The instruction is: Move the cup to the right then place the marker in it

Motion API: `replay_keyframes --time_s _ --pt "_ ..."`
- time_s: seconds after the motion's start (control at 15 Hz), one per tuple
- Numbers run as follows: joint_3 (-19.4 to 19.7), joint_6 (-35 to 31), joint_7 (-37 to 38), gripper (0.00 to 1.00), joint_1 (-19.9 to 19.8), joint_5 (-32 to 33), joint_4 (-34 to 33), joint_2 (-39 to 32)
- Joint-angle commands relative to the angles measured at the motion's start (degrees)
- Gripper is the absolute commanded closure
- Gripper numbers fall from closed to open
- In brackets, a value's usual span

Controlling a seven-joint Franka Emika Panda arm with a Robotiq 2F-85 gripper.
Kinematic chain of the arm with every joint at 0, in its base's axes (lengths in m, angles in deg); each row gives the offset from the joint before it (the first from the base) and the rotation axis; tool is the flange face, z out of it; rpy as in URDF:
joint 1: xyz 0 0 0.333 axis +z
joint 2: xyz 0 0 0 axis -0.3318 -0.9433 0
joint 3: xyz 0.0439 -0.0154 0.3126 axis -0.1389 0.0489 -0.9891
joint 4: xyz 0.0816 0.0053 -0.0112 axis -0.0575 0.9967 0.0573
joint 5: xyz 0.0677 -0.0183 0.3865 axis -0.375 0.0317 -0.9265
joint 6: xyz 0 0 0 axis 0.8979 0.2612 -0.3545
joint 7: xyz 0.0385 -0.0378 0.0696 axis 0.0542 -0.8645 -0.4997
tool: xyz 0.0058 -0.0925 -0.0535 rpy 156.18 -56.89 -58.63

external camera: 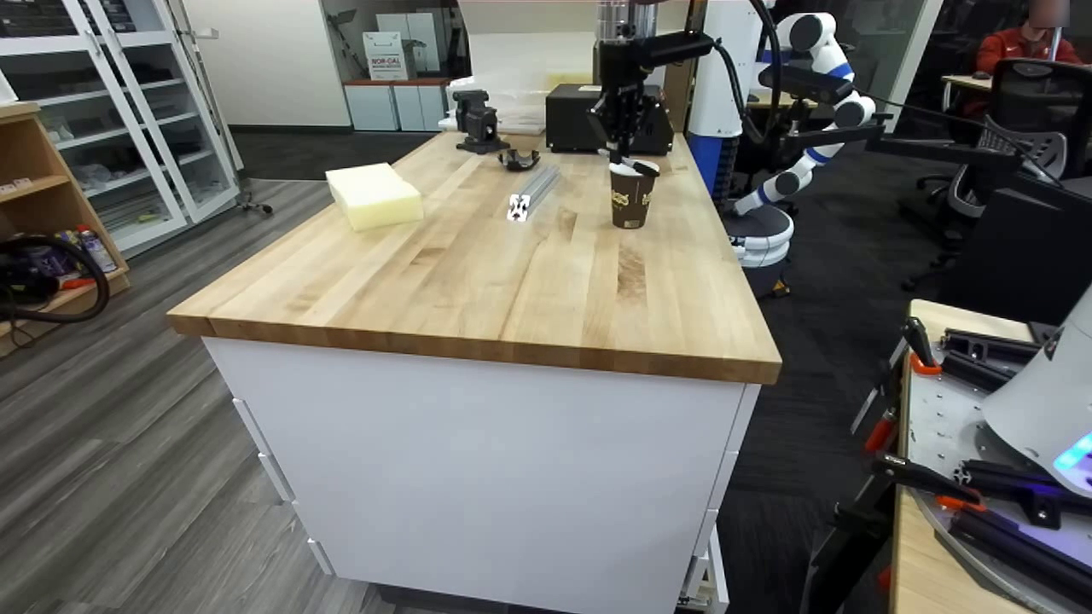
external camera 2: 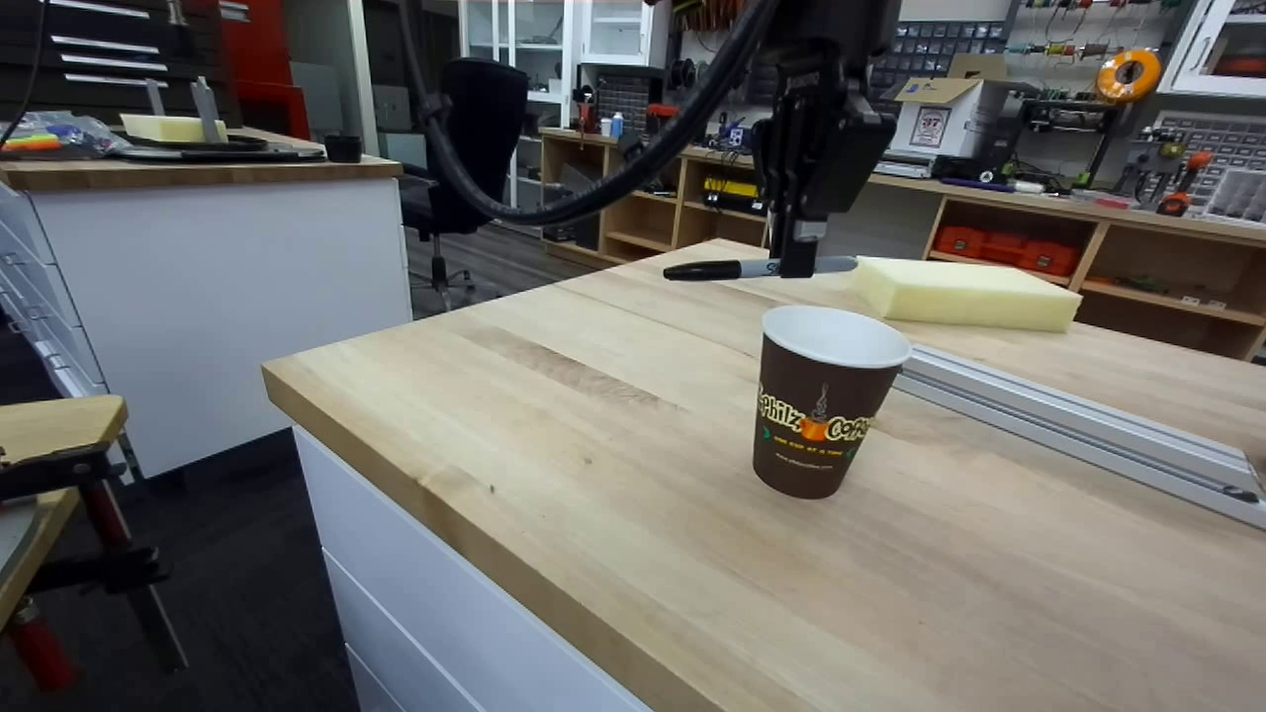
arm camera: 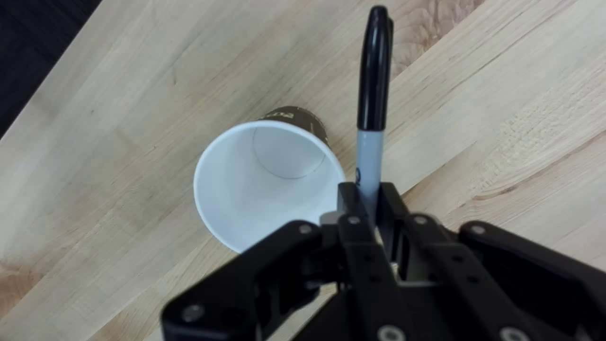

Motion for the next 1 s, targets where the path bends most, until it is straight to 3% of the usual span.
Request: replay_keyframes --time_s 0.0,0.93 --pt "0.16 -0.60 0.32 0.97 -0.07 -0.64 -1.89 -1.65" --pt "0.35 5.59 -2.84 0.97 -1.96 -1.96 -11.49 -6.78"
